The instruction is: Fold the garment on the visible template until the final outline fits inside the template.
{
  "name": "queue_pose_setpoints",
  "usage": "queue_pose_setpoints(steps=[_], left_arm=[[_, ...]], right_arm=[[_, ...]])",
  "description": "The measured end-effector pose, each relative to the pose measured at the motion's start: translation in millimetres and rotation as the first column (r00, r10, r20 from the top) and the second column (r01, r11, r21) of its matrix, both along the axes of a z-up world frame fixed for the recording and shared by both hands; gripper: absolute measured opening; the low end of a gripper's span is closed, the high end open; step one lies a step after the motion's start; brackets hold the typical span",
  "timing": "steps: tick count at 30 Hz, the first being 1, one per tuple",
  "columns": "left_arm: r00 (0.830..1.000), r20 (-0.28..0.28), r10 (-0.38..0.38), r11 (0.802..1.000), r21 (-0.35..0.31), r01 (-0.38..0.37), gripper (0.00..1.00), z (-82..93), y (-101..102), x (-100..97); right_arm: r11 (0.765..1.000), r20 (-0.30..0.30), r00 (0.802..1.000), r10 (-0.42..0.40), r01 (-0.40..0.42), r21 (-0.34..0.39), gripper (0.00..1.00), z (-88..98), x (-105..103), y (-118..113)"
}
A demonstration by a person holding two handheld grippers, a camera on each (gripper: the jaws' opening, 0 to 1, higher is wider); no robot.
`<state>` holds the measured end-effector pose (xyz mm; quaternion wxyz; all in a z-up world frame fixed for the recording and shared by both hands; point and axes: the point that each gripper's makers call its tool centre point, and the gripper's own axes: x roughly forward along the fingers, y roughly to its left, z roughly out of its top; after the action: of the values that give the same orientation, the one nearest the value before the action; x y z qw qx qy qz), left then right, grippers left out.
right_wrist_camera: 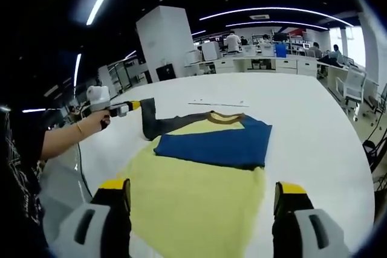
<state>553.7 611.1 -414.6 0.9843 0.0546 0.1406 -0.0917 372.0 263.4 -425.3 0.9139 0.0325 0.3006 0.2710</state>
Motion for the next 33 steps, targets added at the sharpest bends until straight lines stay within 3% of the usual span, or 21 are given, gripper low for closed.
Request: queue_pose_setpoints(steps=[12,16,33], left_arm=[[0.996,0.003,-0.086,0.996,0.005,0.086,0.0,2.1,-45.8,10.3],[0.991,0.026,-0.131,0.991,-0.015,0.132,0.0,6.1,-68.8,13.1],[0.968,-0.007,-0.25,0.968,-0.01,0.25,0.0,-11.3,-136.8,16.2]], right_arm=[[1.0,-0.012,1.0,-0.015,0.015,0.0,1.0,-3.9,-1.9,-3.2],[1.0,-0.024,0.999,-0.026,0.026,-0.004,1.0,-6.7,-2.7,-6.7],[0.998,-0.061,0.997,-0.055,0.054,-0.01,1.0,-18.9,-9.3,-18.3]])
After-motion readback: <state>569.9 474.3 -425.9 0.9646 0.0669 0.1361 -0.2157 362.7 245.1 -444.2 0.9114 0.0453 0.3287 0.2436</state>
